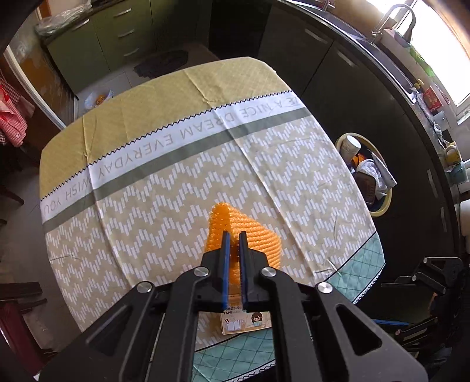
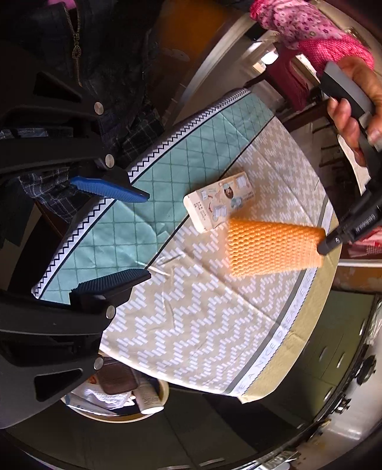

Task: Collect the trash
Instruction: 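Grasp the tape box with right gripper and drop it in the bin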

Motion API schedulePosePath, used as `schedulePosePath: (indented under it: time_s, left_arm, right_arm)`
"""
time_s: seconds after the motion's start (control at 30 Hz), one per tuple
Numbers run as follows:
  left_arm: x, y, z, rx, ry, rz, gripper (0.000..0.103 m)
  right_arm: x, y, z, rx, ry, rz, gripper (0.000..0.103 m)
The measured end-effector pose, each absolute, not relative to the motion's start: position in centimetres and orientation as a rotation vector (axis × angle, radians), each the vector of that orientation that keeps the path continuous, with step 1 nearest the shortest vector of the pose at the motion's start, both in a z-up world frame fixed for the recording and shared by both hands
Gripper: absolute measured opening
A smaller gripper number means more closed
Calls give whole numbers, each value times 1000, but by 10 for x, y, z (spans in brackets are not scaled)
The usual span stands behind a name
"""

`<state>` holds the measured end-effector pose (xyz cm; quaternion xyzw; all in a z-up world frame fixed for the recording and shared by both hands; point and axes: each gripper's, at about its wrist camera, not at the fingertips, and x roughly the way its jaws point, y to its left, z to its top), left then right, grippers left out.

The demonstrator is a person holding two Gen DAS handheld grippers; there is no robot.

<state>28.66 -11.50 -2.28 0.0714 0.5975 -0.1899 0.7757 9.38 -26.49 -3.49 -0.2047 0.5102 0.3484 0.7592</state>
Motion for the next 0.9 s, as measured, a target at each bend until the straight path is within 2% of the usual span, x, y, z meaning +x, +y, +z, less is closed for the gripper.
schedulePosePath:
  time_s: [0.07,0.3,0.77,0.83,0.9]
  left_arm:
    - [293,-109,-13,171,1263,-389,6]
    - [292,-88,10,179,1220,-324,6]
    - [290,-59,18,172,1209,-278,6]
    - [290,-56,19,169,1207,-275,6]
    - [290,-54,19,167,1207,-273,6]
  right_arm:
    - [93,-253,-39,-494,1078,816,49]
    - [117,-198,-80,-626,1044,958,65]
    - [152,-142,-132,-782,1120,988,65]
    - [153,-140,-135,-758,1136,997,59]
    - [153,-140,-137,-747,1138,987,58]
